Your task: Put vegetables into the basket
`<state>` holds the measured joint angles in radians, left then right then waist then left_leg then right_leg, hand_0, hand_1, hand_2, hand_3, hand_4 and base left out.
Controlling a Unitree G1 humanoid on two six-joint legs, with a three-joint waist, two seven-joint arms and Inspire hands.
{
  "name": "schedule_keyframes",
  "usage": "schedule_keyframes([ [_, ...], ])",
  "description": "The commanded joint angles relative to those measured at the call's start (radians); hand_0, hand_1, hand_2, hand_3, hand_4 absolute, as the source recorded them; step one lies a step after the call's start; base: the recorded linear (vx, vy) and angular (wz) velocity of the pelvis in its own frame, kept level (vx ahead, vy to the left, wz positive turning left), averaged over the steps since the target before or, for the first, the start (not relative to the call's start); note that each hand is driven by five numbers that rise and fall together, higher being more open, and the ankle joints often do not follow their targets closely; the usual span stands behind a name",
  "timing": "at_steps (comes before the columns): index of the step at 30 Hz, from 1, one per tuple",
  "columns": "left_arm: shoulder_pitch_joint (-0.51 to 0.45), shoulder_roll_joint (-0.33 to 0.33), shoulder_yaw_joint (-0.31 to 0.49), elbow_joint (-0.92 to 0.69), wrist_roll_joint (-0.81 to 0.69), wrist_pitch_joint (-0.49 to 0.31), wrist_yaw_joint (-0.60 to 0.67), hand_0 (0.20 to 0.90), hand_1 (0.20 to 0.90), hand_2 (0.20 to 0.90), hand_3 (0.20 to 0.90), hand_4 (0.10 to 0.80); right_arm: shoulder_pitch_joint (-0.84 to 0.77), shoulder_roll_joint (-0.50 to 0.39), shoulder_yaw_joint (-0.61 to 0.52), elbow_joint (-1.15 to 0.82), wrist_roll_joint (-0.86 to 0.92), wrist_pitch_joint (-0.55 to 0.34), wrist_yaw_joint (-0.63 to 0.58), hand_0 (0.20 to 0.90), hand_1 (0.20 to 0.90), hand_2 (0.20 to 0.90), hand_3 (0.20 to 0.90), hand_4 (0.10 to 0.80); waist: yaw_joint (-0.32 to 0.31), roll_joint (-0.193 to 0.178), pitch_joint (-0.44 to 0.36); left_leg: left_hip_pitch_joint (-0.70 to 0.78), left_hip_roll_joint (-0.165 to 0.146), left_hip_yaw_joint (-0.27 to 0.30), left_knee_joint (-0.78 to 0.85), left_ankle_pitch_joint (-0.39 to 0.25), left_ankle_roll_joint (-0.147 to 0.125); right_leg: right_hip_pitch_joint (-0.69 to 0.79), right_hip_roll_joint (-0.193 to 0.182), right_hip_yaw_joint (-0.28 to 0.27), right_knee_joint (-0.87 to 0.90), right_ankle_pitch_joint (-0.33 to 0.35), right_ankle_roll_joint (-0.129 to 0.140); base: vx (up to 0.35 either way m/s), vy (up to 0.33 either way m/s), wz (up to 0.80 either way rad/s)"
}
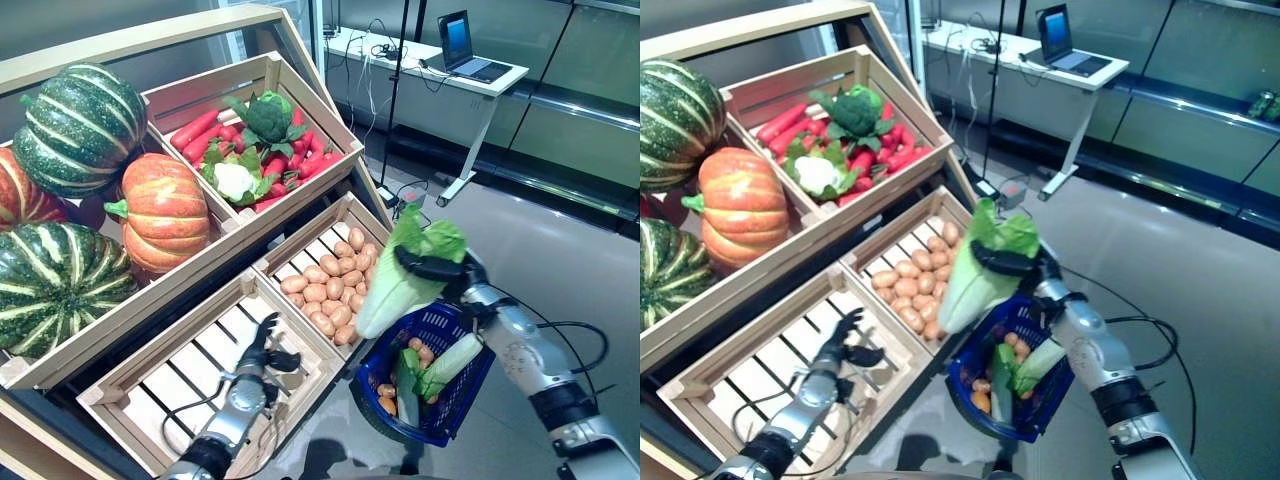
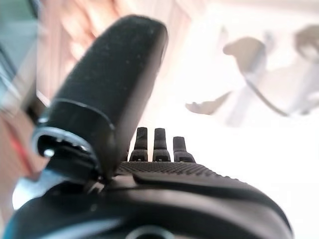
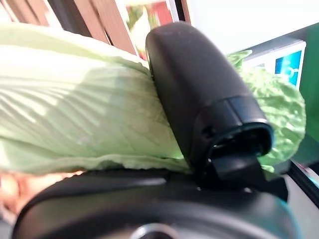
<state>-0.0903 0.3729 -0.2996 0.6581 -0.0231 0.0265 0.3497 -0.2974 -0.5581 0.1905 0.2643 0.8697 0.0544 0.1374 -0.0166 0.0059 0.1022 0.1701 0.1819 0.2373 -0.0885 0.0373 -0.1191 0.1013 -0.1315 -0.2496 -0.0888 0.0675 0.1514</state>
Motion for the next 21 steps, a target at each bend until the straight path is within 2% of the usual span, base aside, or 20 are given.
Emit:
schedule_keyframes([
  [1,-0.103,0.071,-0.009,0.015,0.032,-0.052,0.057,0.900,0.900,0.900,0.900,0.800,-0.101,0.008,-0.100,-0.051,-0.005,-0.178,0.025,0.300,0.300,0.300,0.300,0.400,0.005,-0.051,-0.018,-0.014,-0.005,-0.007,0.001,-0.015,0.007,0.052,-0.043,-0.005,0.003,-0.012,0.008,0.000,0.000,0.00],
  [6,-0.098,0.065,0.002,0.039,0.033,-0.064,0.079,0.900,0.900,0.900,0.900,0.800,-0.093,0.003,-0.111,-0.043,-0.007,-0.178,0.020,0.300,0.300,0.300,0.300,0.400,0.003,-0.052,-0.020,-0.014,-0.005,-0.007,0.001,-0.015,0.008,0.052,-0.043,-0.006,0.003,-0.011,0.008,0.000,0.000,0.00],
  [11,-0.099,0.078,0.039,0.002,0.023,-0.161,0.137,0.900,0.900,0.900,0.900,0.800,-0.076,-0.020,-0.136,-0.013,-0.030,-0.169,-0.013,0.300,0.300,0.300,0.300,0.400,0.004,-0.054,-0.020,-0.014,-0.005,-0.004,0.001,-0.015,0.006,0.051,-0.043,-0.003,0.005,-0.011,0.006,0.000,0.000,0.00],
  [14,-0.097,0.098,0.066,-0.082,0.031,-0.228,0.164,0.900,0.900,0.900,0.900,0.800,-0.042,-0.051,-0.166,0.069,-0.037,-0.156,-0.024,0.300,0.300,0.300,0.300,0.400,0.009,-0.061,-0.016,-0.012,-0.005,0.001,0.005,-0.017,0.006,0.051,-0.044,-0.007,0.011,-0.012,0.004,0.005,-0.028,0.00],
  [18,-0.104,0.118,0.079,-0.135,0.029,-0.256,0.179,0.900,0.900,0.900,0.900,0.800,-0.052,-0.078,-0.166,0.201,-0.053,-0.149,-0.058,0.300,0.300,0.300,0.300,0.400,0.019,-0.067,0.003,-0.019,-0.004,0.009,0.046,-0.025,0.011,0.038,-0.047,-0.004,0.057,-0.026,-0.005,-0.021,-0.051,-0.01],
  [20,-0.140,0.137,0.074,-0.164,0.015,-0.270,0.190,0.900,0.900,0.900,0.900,0.800,-0.094,-0.098,-0.149,0.304,-0.035,-0.149,-0.086,0.300,0.300,0.300,0.300,0.400,0.029,-0.071,0.041,-0.080,0.002,-0.002,0.168,-0.059,0.014,-0.011,-0.055,-0.001,0.160,-0.063,-0.021,-0.191,-0.118,-0.03],
  [21,-0.185,0.168,0.069,-0.184,0.002,-0.289,0.189,0.900,0.900,0.900,0.900,0.800,-0.133,-0.118,-0.143,0.387,-0.010,-0.163,-0.096,0.300,0.300,0.300,0.300,0.400,0.036,-0.078,0.094,-0.154,0.015,-0.015,0.307,-0.109,0.017,-0.075,-0.071,0.000,0.261,-0.091,-0.030,-0.328,-0.171,-0.06],
])
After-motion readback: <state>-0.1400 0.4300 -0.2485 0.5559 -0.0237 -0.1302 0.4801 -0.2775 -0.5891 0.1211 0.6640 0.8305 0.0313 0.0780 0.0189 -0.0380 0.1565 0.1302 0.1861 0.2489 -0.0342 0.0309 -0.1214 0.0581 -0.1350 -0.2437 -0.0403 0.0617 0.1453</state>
